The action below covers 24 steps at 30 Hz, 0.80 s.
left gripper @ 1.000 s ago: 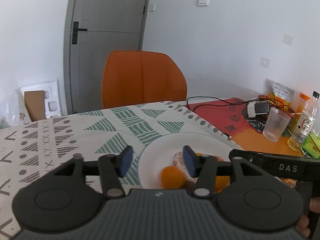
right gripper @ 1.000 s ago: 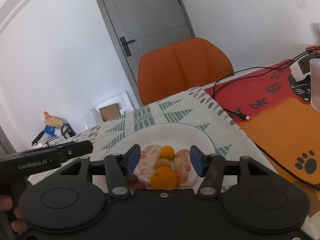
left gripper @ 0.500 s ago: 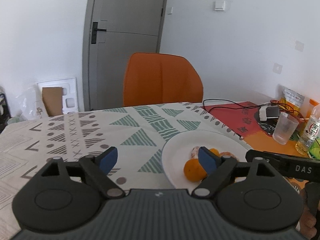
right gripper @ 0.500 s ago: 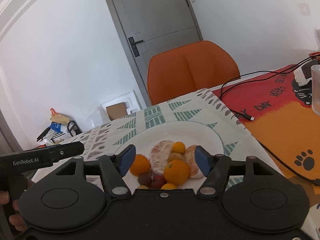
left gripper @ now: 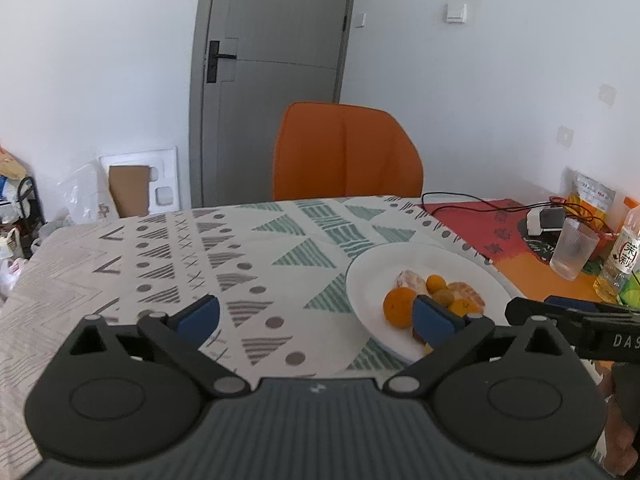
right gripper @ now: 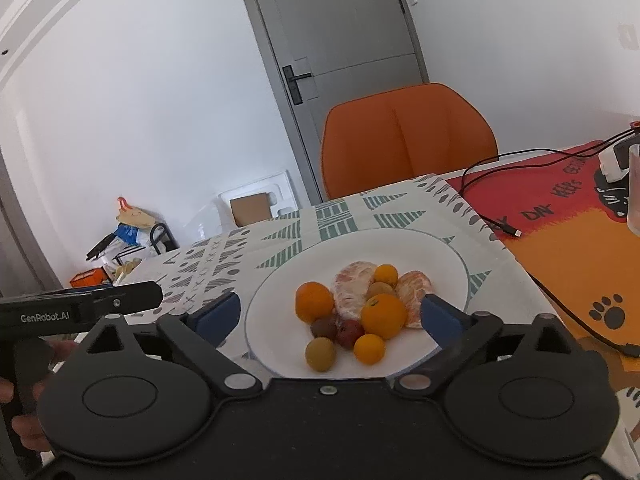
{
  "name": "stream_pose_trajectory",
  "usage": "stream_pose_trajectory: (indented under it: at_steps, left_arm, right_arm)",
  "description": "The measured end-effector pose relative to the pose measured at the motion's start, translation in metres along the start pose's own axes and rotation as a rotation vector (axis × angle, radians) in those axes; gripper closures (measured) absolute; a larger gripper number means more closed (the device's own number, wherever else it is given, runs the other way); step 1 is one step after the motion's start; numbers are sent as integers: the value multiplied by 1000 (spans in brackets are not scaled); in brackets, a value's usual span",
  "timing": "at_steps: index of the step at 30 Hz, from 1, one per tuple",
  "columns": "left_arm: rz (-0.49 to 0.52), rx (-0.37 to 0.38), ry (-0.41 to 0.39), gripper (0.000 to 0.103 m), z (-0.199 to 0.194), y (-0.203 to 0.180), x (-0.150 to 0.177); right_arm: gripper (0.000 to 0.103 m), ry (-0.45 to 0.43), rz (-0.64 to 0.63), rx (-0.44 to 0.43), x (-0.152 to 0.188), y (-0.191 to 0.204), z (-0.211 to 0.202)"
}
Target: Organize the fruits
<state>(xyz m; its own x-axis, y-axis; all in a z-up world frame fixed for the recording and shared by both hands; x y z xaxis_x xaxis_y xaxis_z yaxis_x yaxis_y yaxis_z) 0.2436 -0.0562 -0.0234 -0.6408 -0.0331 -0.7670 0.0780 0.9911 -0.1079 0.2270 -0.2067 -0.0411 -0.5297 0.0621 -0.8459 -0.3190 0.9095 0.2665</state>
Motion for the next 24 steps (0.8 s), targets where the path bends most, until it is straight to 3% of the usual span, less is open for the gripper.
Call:
stream_pose_trajectory:
  at_steps: [1, 24]
  left_arm:
    - [-5, -3, 4, 0, -3, 1, 2]
    - [-88, -57, 7, 0, -59, 34, 35]
  right_arm:
    - [0, 4, -4, -1, 1, 1, -1]
    - [0, 71, -85, -29, 20, 49, -27]
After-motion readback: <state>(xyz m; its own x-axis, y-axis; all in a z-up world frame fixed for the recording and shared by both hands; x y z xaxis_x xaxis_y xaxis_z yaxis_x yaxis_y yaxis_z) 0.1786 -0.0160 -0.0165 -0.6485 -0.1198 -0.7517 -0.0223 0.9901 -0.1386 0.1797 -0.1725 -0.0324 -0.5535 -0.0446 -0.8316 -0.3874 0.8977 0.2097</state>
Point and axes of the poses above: each gripper's, at about its wrist camera, not at the fingertips, and z roughly the way its jaws point, y to its left, x to its underside, the point moved 10 cm from there along z, roughly the way its jaws point, and after that the axes turned 10 degrees about y, right-handed, at the moved point
